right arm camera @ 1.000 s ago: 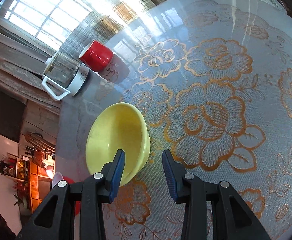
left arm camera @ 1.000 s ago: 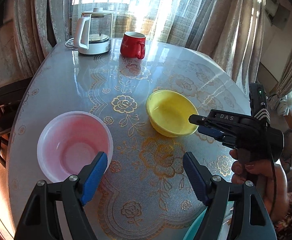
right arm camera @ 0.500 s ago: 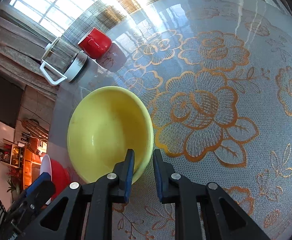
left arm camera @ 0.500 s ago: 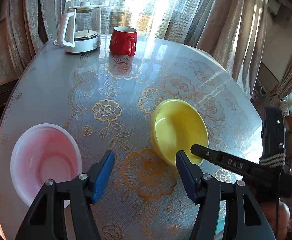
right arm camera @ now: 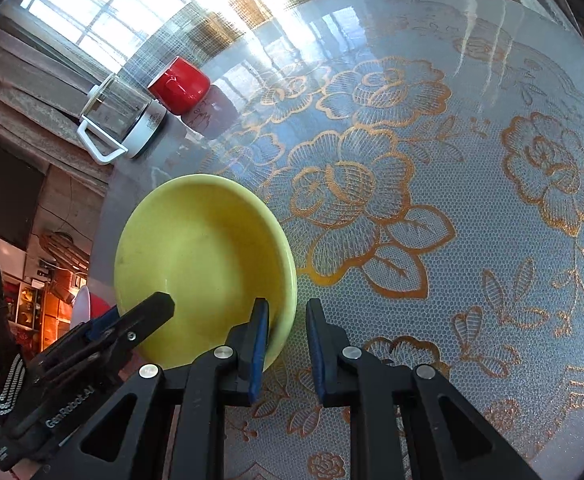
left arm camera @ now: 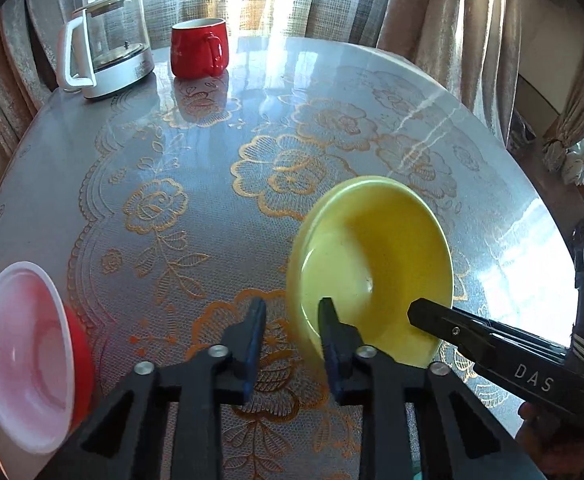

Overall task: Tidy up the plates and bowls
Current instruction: 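Close both grippers on the yellow bowl rim, then lift the yellow bowl with both grippers and carry it over the steel bowl, then lower the yellow bowl into the steel bowl with both grippers, then open both grippers and pull them back from the nested bowls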

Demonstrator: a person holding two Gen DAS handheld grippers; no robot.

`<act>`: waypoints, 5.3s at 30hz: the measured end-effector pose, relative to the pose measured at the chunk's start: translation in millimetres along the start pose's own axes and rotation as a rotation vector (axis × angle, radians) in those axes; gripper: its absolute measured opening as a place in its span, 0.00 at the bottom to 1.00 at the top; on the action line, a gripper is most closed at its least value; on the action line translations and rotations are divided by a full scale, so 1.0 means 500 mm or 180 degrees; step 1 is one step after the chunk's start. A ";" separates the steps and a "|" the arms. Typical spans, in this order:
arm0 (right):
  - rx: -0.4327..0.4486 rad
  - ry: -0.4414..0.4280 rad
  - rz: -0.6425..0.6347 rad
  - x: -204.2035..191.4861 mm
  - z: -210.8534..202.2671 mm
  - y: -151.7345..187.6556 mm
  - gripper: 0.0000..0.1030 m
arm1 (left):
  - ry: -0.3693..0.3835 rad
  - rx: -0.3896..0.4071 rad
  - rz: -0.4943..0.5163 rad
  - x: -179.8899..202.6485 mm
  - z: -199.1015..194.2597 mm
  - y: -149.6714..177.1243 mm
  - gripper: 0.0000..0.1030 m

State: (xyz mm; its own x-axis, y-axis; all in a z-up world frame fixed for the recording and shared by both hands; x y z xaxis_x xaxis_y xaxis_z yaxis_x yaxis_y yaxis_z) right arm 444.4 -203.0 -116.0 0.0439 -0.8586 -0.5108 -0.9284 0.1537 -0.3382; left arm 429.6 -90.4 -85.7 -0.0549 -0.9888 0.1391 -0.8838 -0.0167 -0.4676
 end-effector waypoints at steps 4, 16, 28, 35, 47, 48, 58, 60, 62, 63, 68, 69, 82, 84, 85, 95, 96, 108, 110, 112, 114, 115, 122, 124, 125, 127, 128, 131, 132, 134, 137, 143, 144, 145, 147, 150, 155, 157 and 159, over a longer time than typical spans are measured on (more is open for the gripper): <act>0.0024 -0.0027 -0.0042 -0.012 -0.007 0.006 0.18 | -0.0068 -0.0019 0.0050 -0.001 -0.003 0.013 0.14; 0.0110 -0.0074 -0.0099 -0.061 -0.048 0.038 0.15 | -0.0096 0.0184 0.0195 -0.010 -0.090 0.058 0.12; 0.0357 -0.0325 -0.0209 -0.153 -0.142 0.113 0.15 | 0.0036 0.0487 0.0082 -0.045 -0.222 0.132 0.12; 0.0432 -0.0505 -0.0252 -0.206 -0.173 0.177 0.15 | 0.0043 0.0697 0.0013 -0.076 -0.293 0.195 0.12; 0.0503 -0.0756 -0.0382 -0.282 -0.196 0.304 0.15 | -0.0027 0.0927 -0.0088 -0.142 -0.379 0.313 0.12; 0.0493 -0.0781 -0.0372 -0.286 -0.194 0.313 0.15 | -0.0034 0.0933 -0.0090 -0.148 -0.384 0.323 0.12; 0.0283 -0.0857 -0.0379 -0.307 -0.163 0.389 0.15 | -0.0069 0.0885 -0.0132 -0.183 -0.392 0.403 0.13; 0.0236 -0.0853 -0.0391 -0.309 -0.158 0.401 0.16 | -0.0076 0.0863 -0.0145 -0.190 -0.391 0.415 0.13; 0.0214 -0.0852 -0.0409 -0.313 -0.154 0.411 0.17 | -0.0091 0.0836 -0.0162 -0.195 -0.387 0.427 0.13; 0.0204 -0.0840 -0.0435 -0.315 -0.152 0.414 0.17 | -0.0097 0.0823 -0.0168 -0.198 -0.384 0.433 0.13; 0.0120 -0.0759 -0.0547 -0.321 -0.139 0.439 0.17 | -0.0137 0.0770 -0.0214 -0.214 -0.375 0.463 0.13; 0.0108 -0.0748 -0.0552 -0.321 -0.136 0.444 0.17 | -0.0140 0.0760 -0.0218 -0.216 -0.373 0.467 0.13; 0.0073 -0.0587 -0.0650 -0.323 -0.128 0.463 0.22 | -0.0187 0.0687 -0.0188 -0.230 -0.351 0.488 0.13; 0.0076 -0.0558 -0.0679 -0.323 -0.128 0.463 0.22 | -0.0188 0.0672 -0.0192 -0.232 -0.347 0.491 0.13; 0.0074 -0.0544 -0.0679 -0.323 -0.127 0.463 0.22 | -0.0191 0.0667 -0.0199 -0.233 -0.346 0.492 0.13; 0.0063 -0.0428 -0.0758 -0.322 -0.124 0.468 0.27 | -0.0230 0.0657 -0.0168 -0.231 -0.337 0.493 0.13; 0.0069 -0.0420 -0.0773 -0.323 -0.125 0.469 0.27 | -0.0233 0.0660 -0.0169 -0.232 -0.337 0.493 0.13; 0.0220 -0.0307 -0.0902 -0.323 -0.148 0.462 0.28 | -0.0312 0.0695 -0.0135 -0.236 -0.336 0.491 0.16; 0.0213 -0.0321 -0.0901 -0.324 -0.149 0.462 0.28 | -0.0319 0.0700 -0.0139 -0.237 -0.336 0.491 0.16; 0.0202 -0.0329 -0.0891 -0.322 -0.147 0.463 0.28 | -0.0321 0.0703 -0.0136 -0.237 -0.336 0.491 0.16; 0.0183 -0.0340 -0.0870 -0.320 -0.145 0.464 0.28 | -0.0348 0.0708 -0.0114 -0.237 -0.336 0.491 0.16; 0.0177 -0.0349 -0.0863 -0.320 -0.144 0.464 0.28 | -0.0376 0.0712 -0.0093 -0.237 -0.335 0.490 0.16; 0.0156 -0.0370 -0.0831 -0.318 -0.142 0.469 0.28 | -0.0398 0.0741 -0.0021 -0.227 -0.336 0.486 0.23; 0.0154 -0.0363 -0.0826 -0.316 -0.142 0.469 0.28 | -0.0395 0.0767 -0.0031 -0.226 -0.342 0.484 0.27; 0.0156 -0.0365 -0.0816 -0.315 -0.143 0.469 0.28 | -0.0393 0.0772 -0.0039 -0.227 -0.344 0.484 0.27; 0.0155 -0.0386 -0.0803 -0.315 -0.143 0.469 0.28 | -0.0385 0.0773 -0.0054 -0.228 -0.344 0.482 0.27; 0.0151 -0.0386 -0.0797 -0.315 -0.143 0.470 0.28 | -0.0381 0.0770 -0.0062 -0.229 -0.344 0.483 0.27; 0.0141 -0.0399 -0.0787 -0.315 -0.142 0.472 0.28 | -0.0341 0.0762 -0.0067 -0.228 -0.340 0.484 0.27; 0.0138 -0.0404 -0.0786 -0.316 -0.142 0.472 0.28 | -0.0338 0.0756 -0.0063 -0.226 -0.338 0.484 0.27; 0.0136 -0.0409 -0.0781 -0.316 -0.141 0.473 0.28 | -0.0331 0.0731 -0.0040 -0.222 -0.333 0.485 0.27; 0.0131 -0.0422 -0.0781 -0.316 -0.142 0.473 0.28 | -0.0317 0.0777 -0.0042 -0.221 -0.342 0.482 0.30; 0.0164 -0.0450 -0.0743 -0.313 -0.146 0.467 0.28 | -0.0382 0.1053 -0.0058 -0.226 -0.396 0.459 0.52; 0.0166 -0.0445 -0.0739 -0.313 -0.146 0.467 0.28 | -0.0416 0.1076 -0.0042 -0.227 -0.402 0.456 0.53; 0.0169 -0.0442 -0.0739 -0.313 -0.146 0.467 0.28 | -0.0437 0.1091 -0.0038 -0.229 -0.406 0.454 0.57; 0.0164 -0.0451 -0.0741 -0.315 -0.146 0.466 0.28 | -0.0466 0.1108 -0.0072 -0.237 -0.410 0.450 0.60; 0.0158 -0.0463 -0.0740 -0.316 -0.145 0.466 0.28 | -0.0484 0.1100 -0.0155 -0.249 -0.411 0.450 0.66; 0.0156 -0.0459 -0.0722 -0.314 -0.143 0.463 0.28 | -0.0578 0.1024 -0.0263 -0.270 -0.401 0.454 0.70; 0.0157 -0.0453 -0.0716 -0.312 -0.143 0.462 0.28 | -0.0610 0.0998 -0.0294 -0.276 -0.398 0.454 0.70; 0.0155 -0.0459 -0.0715 -0.311 -0.142 0.462 0.28 | -0.0630 0.0973 -0.0316 -0.280 -0.396 0.456 0.71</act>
State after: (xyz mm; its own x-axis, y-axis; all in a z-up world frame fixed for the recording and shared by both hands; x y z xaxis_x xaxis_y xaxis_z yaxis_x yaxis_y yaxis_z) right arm 197.0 -68.5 -58.4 0.3020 -0.7959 -0.5247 -0.8708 -0.0064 -0.4916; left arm 143.7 73.8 -39.2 0.1413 -0.9892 0.0394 -0.6991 -0.1279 -0.7035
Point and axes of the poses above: each gripper's, at about its wrist camera, not at the fingertips, and z roughly the way its jaws point, x to its right, y to its underside, the point moved 10 cm from there along z, roughly the way its jaws point
